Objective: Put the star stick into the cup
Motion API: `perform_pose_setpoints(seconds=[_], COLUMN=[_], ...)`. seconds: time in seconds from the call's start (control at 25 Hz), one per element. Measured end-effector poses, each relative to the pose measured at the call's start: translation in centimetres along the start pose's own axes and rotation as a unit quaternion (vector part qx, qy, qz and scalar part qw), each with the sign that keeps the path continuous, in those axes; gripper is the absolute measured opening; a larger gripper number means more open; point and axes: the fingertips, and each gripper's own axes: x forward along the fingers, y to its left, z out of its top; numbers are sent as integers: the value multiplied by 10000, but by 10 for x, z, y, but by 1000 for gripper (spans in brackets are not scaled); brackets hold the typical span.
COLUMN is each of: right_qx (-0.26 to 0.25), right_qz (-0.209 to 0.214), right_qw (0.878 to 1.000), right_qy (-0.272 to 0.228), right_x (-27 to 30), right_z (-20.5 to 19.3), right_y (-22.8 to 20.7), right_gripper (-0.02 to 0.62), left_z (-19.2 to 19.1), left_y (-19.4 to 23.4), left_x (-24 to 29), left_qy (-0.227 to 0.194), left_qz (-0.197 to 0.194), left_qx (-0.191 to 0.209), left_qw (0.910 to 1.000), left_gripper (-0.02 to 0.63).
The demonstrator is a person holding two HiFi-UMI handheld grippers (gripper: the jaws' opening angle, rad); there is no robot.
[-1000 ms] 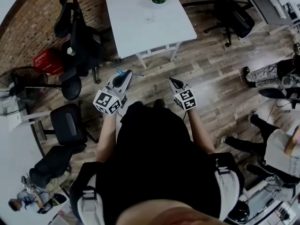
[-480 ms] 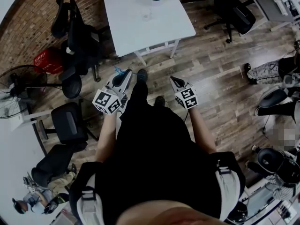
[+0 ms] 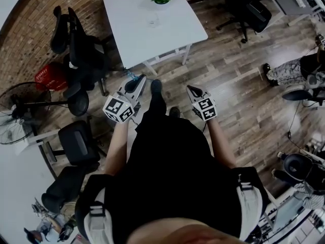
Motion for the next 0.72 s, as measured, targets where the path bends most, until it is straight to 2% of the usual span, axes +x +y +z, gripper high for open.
perform_pose_setpoints(seconds=[0.36, 0.72], right_qx=[-174, -55], right_qz=[5, -129], right_qw=[9998, 9998], right_qy=[94, 140], right_x=[4, 34], right_z=[9, 26], right_y=[-9, -13], right_gripper=[-2, -2], left_z=[5, -1], left_y=[5, 48], left_x=[9, 18], left_qy=[-75, -7], left_qz=[-70, -126], left_qx=[5, -140], left_qw=[9999, 9998], left_gripper=[27, 28])
